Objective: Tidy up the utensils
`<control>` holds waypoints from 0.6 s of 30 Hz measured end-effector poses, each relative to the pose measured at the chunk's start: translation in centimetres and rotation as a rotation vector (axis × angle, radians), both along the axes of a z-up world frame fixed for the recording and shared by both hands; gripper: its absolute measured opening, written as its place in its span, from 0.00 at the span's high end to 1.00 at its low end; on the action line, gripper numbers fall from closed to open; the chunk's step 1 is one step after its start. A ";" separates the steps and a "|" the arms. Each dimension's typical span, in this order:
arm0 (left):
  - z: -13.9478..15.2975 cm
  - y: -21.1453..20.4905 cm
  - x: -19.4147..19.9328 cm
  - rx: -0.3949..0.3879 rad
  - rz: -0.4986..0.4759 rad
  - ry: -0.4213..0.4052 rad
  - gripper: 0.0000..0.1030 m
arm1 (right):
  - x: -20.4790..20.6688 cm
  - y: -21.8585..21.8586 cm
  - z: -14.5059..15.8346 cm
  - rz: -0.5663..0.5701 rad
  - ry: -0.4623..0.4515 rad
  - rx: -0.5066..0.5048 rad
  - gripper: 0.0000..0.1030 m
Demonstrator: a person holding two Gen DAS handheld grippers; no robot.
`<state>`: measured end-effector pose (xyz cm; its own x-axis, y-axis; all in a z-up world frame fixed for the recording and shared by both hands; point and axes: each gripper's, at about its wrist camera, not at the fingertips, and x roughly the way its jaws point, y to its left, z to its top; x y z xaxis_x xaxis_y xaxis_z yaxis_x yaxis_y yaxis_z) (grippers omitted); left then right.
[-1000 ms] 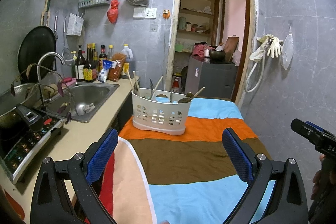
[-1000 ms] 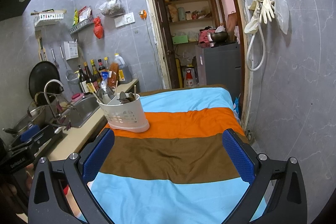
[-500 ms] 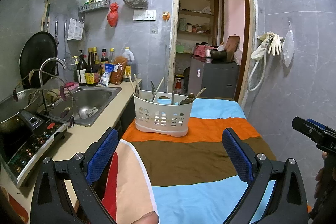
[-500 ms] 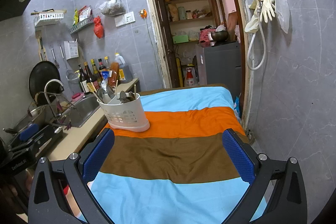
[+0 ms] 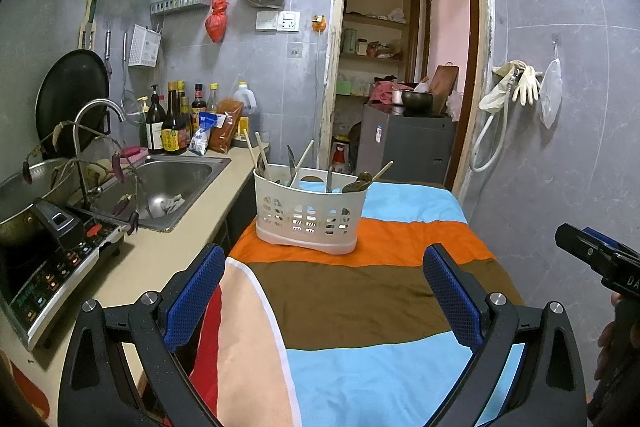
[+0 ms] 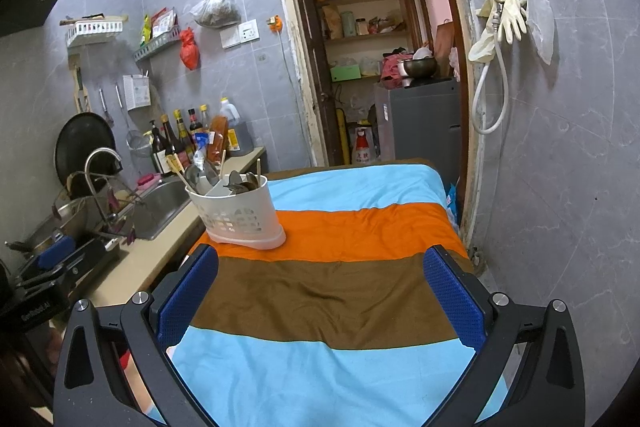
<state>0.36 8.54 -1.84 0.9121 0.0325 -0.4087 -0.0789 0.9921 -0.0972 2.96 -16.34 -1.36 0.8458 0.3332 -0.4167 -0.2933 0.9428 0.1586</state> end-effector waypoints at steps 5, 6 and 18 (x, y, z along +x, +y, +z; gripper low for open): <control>-0.2 0.2 0.1 -0.002 0.004 0.003 0.06 | 0.3 -0.1 -0.1 -0.001 0.009 0.003 0.00; -0.2 0.3 0.1 -0.002 0.003 0.003 0.06 | 0.4 -0.3 0.0 -0.001 0.011 0.004 0.00; -0.2 0.1 0.2 0.000 0.005 0.004 0.06 | 0.7 -0.3 0.0 0.000 0.022 0.002 0.00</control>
<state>0.51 8.64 -2.08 0.9101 0.0369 -0.4127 -0.0840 0.9918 -0.0965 3.65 -16.65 -1.39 0.8362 0.3342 -0.4349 -0.2898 0.9424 0.1670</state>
